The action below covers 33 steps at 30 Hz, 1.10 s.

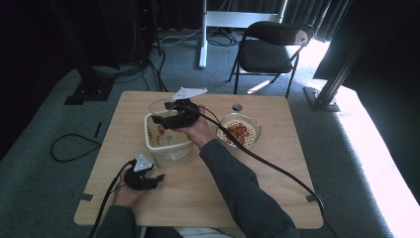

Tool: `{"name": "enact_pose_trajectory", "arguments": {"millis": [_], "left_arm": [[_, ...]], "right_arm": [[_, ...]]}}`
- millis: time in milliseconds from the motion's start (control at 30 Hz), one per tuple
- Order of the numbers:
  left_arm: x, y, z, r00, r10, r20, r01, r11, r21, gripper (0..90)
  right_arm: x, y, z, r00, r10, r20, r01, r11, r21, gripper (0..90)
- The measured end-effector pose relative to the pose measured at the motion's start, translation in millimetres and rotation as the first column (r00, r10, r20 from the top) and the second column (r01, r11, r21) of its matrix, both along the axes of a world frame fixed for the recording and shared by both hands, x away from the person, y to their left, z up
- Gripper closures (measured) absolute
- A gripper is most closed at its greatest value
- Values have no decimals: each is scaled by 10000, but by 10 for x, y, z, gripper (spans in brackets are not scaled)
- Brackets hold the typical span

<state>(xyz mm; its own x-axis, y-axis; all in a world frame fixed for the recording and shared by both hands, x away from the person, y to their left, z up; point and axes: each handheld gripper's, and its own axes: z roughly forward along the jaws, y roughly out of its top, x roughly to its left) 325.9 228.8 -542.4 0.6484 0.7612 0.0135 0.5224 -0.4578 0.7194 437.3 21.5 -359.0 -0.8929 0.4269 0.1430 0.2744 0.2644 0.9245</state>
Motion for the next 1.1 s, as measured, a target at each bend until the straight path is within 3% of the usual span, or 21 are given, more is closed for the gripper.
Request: {"name": "enact_pose_trajectory", "arguments": {"millis": [100, 400, 667, 767, 867, 1100], "left_arm": [[0, 0, 0, 10000, 1, 3, -1, 10000, 1, 374], [-2, 1, 2, 10000, -34, 5, 34, 10000, 33, 373], [-2, 0, 0, 10000, -22, 22, 22, 10000, 24, 373], [-2, -1, 0, 10000, -20, 21, 20, 10000, 29, 372], [-2, 1, -1, 10000, -14, 30, 14, 10000, 20, 368], [-1, -6, -9, 10000, 24, 58, -24, 10000, -54, 355]], "right_arm": [[33, 8, -24, 9997, 64, -239, -62, 9999, 82, 170], [-21, -39, 38, 9997, -9, 263, 9, 10000, 32, 160], [-221, -128, 100, 9921, -226, 1230, 374, 9921, -1197, 184], [-276, -180, 111, 9890, -284, 1448, 451, 9926, -1131, 211], [-343, -382, 123, 9867, -581, 1520, 710, 9942, -810, 228], [-446, -720, 61, 9829, -911, 1600, 1088, 9884, -1056, 232]]}}
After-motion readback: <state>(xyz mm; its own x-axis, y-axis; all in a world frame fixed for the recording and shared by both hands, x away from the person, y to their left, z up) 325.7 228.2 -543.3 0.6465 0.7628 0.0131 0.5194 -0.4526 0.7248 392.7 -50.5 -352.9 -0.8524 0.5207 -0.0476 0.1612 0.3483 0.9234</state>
